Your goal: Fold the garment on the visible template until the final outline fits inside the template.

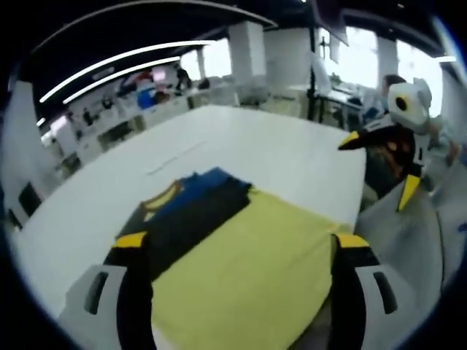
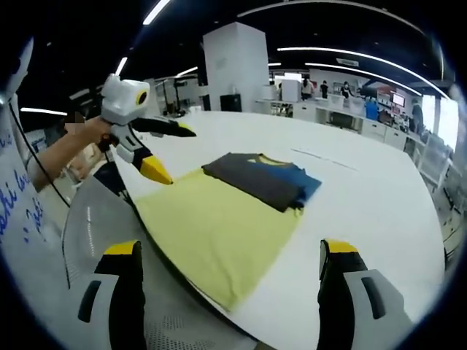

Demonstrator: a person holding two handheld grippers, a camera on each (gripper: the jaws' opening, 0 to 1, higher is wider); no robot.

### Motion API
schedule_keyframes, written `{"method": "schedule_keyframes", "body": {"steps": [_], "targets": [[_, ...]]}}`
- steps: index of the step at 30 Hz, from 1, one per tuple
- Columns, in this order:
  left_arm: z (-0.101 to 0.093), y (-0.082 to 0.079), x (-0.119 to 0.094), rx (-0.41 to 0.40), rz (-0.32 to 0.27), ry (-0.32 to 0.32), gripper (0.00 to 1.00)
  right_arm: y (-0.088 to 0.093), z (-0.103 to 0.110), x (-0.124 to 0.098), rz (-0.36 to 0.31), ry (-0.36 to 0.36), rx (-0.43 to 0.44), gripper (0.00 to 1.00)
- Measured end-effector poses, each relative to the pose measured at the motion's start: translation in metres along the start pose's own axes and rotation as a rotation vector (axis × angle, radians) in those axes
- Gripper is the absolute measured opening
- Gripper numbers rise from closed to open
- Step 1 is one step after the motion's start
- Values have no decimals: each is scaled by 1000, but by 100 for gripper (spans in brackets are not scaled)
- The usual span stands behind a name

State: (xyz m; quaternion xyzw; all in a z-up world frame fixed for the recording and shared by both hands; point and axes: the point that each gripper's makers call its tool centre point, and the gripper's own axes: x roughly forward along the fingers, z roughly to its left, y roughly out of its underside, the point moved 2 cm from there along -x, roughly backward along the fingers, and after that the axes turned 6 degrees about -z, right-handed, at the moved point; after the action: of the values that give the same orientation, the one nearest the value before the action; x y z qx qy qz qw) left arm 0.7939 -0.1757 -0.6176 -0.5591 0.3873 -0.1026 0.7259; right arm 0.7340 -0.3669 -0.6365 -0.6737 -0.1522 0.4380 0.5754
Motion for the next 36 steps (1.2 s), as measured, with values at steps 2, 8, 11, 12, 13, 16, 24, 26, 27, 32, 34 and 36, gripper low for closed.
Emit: {"method": "schedule_keyframes", "body": {"steps": [2,8,11,12,13,16,24,26,27,32,34,36], "targets": [[-1,0,-4,-3,5,1,99,0,1,0,3,-2,-3,100],[-1,-1,-16,13,-5,-7,99,-1,3,0,13,5,-8,100],[4,1,-26,3,-14,-25,99,-4,4,0,23,7,-17,100],[6,2,-28,-5,-17,-31,99,-5,4,0,26,7,-21,100],[8,2,-32,-11,-23,-40,99,-7,4,0,31,9,-26,100],[13,3,-43,-13,-32,-57,99,-11,5,2,37,13,-36,100],[24,11,-67,-41,-56,-95,99,-19,14,7,60,8,-48,100],[27,12,-74,-45,-61,-107,99,-21,15,7,69,14,-54,100],[29,13,-79,-46,-62,-111,99,-22,16,8,72,18,-54,100],[36,16,-94,-78,-77,-126,99,-23,20,9,81,38,-48,100],[38,18,-100,-90,-87,-125,99,-21,22,9,87,53,-42,100],[39,20,-105,-88,-90,-132,99,-20,23,9,90,71,-33,100]]}}
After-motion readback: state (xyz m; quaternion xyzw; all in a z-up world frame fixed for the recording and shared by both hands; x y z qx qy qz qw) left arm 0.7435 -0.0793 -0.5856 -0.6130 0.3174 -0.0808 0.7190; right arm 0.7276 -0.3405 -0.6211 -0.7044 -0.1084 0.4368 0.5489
